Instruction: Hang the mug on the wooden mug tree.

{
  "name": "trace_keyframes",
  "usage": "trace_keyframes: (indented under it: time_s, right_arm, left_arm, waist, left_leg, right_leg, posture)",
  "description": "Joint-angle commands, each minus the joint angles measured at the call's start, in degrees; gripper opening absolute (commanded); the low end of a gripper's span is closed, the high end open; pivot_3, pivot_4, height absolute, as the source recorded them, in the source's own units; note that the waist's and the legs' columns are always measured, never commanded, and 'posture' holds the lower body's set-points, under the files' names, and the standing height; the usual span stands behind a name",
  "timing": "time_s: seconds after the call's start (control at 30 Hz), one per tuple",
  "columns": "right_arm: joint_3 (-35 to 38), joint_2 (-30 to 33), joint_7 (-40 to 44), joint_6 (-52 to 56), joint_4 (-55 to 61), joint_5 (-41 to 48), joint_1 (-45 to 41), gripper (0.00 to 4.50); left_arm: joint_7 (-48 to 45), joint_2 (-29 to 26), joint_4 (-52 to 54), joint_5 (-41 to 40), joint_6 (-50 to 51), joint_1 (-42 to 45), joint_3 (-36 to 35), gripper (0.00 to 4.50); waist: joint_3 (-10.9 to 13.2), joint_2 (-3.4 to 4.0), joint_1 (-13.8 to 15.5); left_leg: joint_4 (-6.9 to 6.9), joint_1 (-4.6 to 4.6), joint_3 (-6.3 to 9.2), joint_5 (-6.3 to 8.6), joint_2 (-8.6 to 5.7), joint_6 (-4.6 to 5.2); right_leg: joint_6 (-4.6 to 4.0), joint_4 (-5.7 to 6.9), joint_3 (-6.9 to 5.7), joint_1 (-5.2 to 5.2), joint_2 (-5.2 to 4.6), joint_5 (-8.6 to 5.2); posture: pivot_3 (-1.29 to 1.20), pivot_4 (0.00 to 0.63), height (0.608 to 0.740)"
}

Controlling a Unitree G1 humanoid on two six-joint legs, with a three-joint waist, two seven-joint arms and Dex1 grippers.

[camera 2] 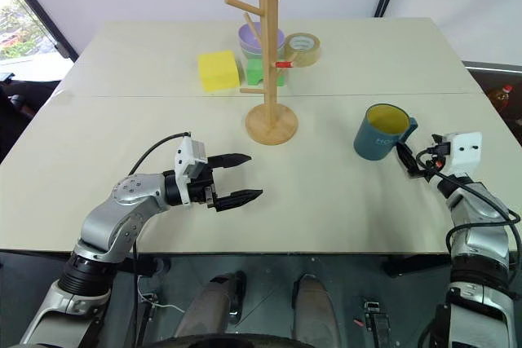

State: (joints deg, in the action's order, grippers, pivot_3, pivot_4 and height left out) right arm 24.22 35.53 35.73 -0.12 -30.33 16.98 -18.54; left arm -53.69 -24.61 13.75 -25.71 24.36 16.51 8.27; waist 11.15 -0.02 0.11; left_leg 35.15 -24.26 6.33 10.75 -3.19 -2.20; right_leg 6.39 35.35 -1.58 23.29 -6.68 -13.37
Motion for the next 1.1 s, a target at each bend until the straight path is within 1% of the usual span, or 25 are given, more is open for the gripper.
trace_keyframes:
  time_s: [0.03, 0.3, 0.5, 0.6, 0.9, 1.1]
  right_arm:
    - [-0.1, 1.6, 0.9, -2.6, -2.2, 0.0, -2.5, 4.46]
    - [-1.8, 1.9, 2.4, -5.6, -9.5, -0.6, -7.7, 4.46]
    - [-2.1, 2.7, 3.3, -8.4, -14.0, -0.6, -10.0, 4.46]
    - [-2.3, 2.8, 5.0, -9.8, -15.7, -0.4, -11.2, 4.46]
    - [-2.9, 3.0, 9.3, -10.5, -19.6, 0.2, -14.5, 4.46]
    - [-3.6, 2.9, 9.9, -11.2, -23.1, -0.6, -17.1, 4.46]
  left_arm:
    - [0.0, -0.3, 2.5, -1.0, -0.5, 0.2, -0.7, 4.50]
    - [-0.1, -0.8, 3.0, -0.6, -1.5, -1.1, -1.0, 4.50]
    - [0.0, -0.9, 2.6, -0.5, -1.8, -1.1, -1.1, 4.50]
    - [0.1, -1.0, 2.4, -0.6, -1.7, -0.9, -1.0, 4.50]
    - [0.3, -1.2, 2.3, -0.9, -1.0, 0.0, -1.4, 4.50]
    - [0.7, -1.4, 2.4, -1.1, -0.9, 0.2, -2.0, 4.50]
  waist:
    - [0.0, 0.00, 0.0]
    - [0.0, 0.00, -0.8]
    - [0.0, 0.00, -0.9]
    - [0.0, 0.00, -0.9]
    - [0.0, 0.00, -0.9]
    - [0.0, 0.00, -1.0]
  left_leg:
    - [0.00, 0.00, 0.00, 0.00, 0.00, 0.00]
    - [0.00, 0.01, 0.00, 0.00, -0.01, 0.00]
    - [0.00, 0.03, 0.00, 0.00, -0.01, 0.00]
    - [0.01, 0.04, -0.01, 0.00, -0.01, 0.00]
    - [0.00, 0.11, -0.01, 0.00, -0.01, 0.00]
    - [0.00, 0.13, -0.02, 0.00, -0.01, 0.00]
  right_leg:
    - [0.00, 0.00, 0.00, 0.00, 0.00, 0.00]
    - [0.00, 0.01, 0.01, -0.02, 0.01, 0.01]
    - [0.00, 0.03, 0.01, -0.02, 0.02, 0.01]
    - [0.01, 0.03, 0.02, -0.04, 0.02, 0.01]
    - [0.01, 0.10, 0.03, -0.06, 0.02, 0.01]
    - [0.00, 0.10, 0.05, -0.06, 0.02, 0.01]
  posture:
    - [0.00, 0.150, 0.740]
    - [0.00, 0.150, 0.740]
    - [0.00, 0.150, 0.740]
    - [0.00, 0.150, 0.740]
    - [0.00, 0.150, 0.740]
    - [0.00, 0.150, 0.740]
